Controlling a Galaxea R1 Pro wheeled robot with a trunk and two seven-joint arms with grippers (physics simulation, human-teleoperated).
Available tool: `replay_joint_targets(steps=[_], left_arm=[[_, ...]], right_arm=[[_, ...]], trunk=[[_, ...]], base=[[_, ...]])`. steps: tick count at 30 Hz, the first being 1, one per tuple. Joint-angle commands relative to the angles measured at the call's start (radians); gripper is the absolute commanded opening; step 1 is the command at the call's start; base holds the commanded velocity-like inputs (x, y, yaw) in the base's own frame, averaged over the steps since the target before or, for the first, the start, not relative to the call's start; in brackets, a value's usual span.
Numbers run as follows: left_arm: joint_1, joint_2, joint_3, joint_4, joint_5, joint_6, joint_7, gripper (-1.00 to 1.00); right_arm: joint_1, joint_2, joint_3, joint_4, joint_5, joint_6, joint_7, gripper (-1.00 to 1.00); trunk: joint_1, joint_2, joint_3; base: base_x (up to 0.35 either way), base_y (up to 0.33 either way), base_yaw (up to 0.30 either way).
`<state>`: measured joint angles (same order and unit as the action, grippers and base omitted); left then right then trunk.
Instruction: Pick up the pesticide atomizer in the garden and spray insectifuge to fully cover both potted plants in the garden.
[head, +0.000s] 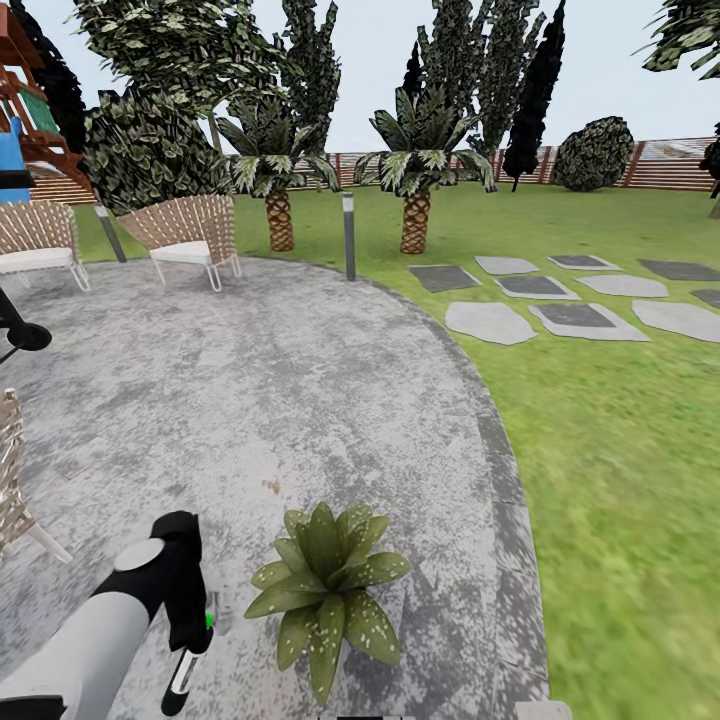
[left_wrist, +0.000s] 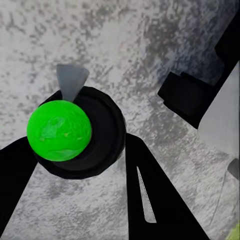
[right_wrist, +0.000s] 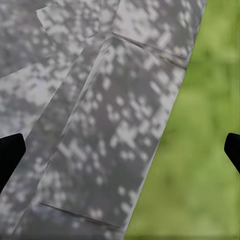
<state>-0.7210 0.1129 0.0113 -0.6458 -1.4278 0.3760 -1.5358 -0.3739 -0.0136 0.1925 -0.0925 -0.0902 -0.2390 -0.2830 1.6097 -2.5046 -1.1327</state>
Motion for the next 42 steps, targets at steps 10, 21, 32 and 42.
replay_joint_targets(steps=[10,21,32,42], left_arm=[[0.000,0.004,0.094,0.003,0.035,0.010,0.068,-1.00],[0.023,0.024,0.096,0.006,0.035,0.017,0.136,-1.00],[0.046,-0.014,0.225,0.003,0.111,0.015,0.312,-1.00],[0.073,-0.018,0.219,0.030,0.233,0.015,0.501,-1.00]], right_arm=[[0.000,0.001,0.007,-0.002,-0.011,-0.003,-0.002,1.00],[0.000,0.004,0.008,-0.002,-0.011,-0.003,-0.002,1.00],[0.000,0.004,0.008,-0.002,-0.011,-0.003,-0.002,1.00],[0.000,0.004,0.007,-0.003,-0.011,-0.003,-0.002,1.00]], trunk=[[0.000,0.000,-0.001],[0.000,0.000,-0.001],[0.000,0.000,-0.005],[0.000,0.000,-0.011]], base=[[0.000,-0.002,0.000],[-0.113,-0.202,0.066],[-0.204,-0.178,0.266],[0.042,-0.303,0.268]])
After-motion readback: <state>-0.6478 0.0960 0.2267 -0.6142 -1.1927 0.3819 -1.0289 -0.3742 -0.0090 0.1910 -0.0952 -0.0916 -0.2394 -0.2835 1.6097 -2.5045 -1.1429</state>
